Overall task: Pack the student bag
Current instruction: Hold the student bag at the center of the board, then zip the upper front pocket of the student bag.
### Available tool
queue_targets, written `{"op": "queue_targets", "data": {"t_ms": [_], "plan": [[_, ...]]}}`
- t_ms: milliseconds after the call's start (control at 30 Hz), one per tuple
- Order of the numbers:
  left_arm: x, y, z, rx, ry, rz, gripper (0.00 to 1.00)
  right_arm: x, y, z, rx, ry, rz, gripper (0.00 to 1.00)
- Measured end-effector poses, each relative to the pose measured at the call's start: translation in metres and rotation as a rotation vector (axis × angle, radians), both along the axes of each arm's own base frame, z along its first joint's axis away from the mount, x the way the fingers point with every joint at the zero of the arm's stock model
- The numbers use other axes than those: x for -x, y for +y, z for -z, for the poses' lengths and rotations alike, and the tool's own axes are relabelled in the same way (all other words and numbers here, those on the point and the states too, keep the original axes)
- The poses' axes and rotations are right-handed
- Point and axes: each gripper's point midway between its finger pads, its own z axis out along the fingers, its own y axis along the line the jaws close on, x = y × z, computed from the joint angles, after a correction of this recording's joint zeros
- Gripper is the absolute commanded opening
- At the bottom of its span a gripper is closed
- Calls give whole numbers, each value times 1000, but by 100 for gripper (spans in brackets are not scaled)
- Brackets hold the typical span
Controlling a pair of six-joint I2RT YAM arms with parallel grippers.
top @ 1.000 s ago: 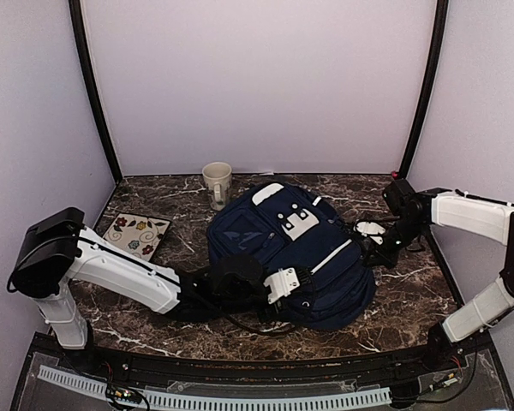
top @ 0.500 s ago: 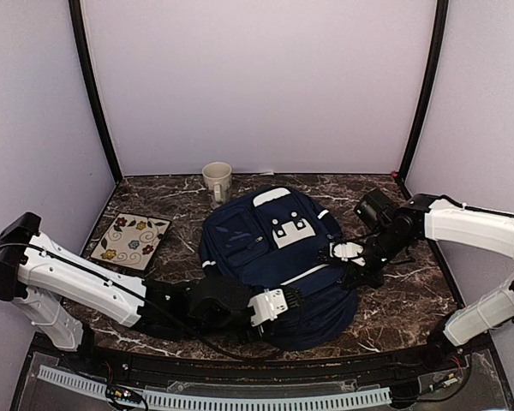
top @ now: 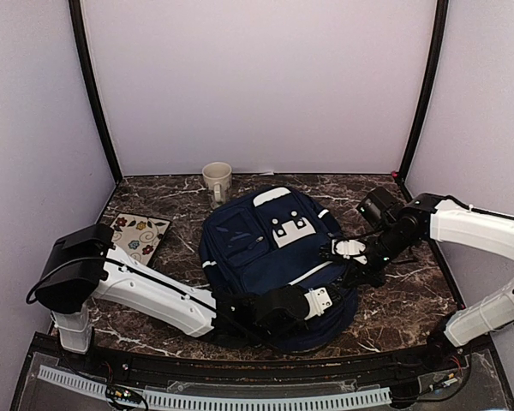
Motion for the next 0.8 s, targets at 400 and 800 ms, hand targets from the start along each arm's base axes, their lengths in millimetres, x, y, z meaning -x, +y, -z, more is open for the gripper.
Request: {"op": "queue_targets", "data": {"t_ms": [400, 800], "plan": [[-7, 5, -5, 10, -75, -26, 0, -7, -9, 11, 59, -20, 12, 0], [7, 19, -1, 23, -35, 96, 0, -53, -30, 14, 120, -66, 90, 0]]}}
